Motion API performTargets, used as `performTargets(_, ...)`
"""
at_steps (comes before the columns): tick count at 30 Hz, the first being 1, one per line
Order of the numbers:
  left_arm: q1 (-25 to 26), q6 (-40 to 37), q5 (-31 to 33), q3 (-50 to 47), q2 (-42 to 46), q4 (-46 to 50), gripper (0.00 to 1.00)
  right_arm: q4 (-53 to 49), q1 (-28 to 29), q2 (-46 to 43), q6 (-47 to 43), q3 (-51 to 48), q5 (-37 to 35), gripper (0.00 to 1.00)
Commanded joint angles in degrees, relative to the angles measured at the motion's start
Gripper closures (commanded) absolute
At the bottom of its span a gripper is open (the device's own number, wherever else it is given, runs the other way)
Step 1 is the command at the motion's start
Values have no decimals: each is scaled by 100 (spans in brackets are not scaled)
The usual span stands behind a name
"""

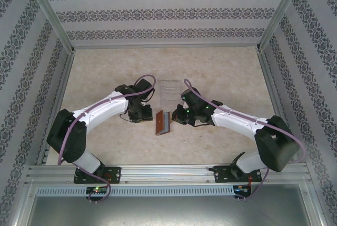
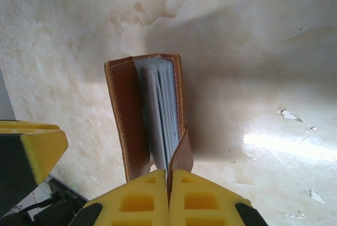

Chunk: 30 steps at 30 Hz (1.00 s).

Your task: Take the credit cards out of the card holder

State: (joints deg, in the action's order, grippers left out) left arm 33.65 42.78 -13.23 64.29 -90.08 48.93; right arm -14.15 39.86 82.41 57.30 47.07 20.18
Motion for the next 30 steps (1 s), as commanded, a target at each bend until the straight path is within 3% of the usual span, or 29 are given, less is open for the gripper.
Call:
performTargets(1, -65, -80, 13, -64, 115, 209, 71, -87, -67, -154, 14, -32, -85, 100)
performTargets(8, -65, 63, -517, -145, 399, -490, 58, -92, -14, -317, 5, 123, -43, 100)
performTargets(13, -69, 179, -1106, -336, 570, -1275, 37, -131, 71, -327, 43, 221, -49, 100)
performTargets(17, -69, 208, -1381, -384, 346, -1474, 31, -139, 97, -300, 45, 242, -50, 100)
performTargets(24, -59, -32, -1473, -298, -200, -1344, 34, -183, 94, -323, 41, 217, -104, 100)
performTargets(30, -60, -159, -1106, -344, -284, -1021, 60, -253, 49, -329, 36, 130, -194, 100)
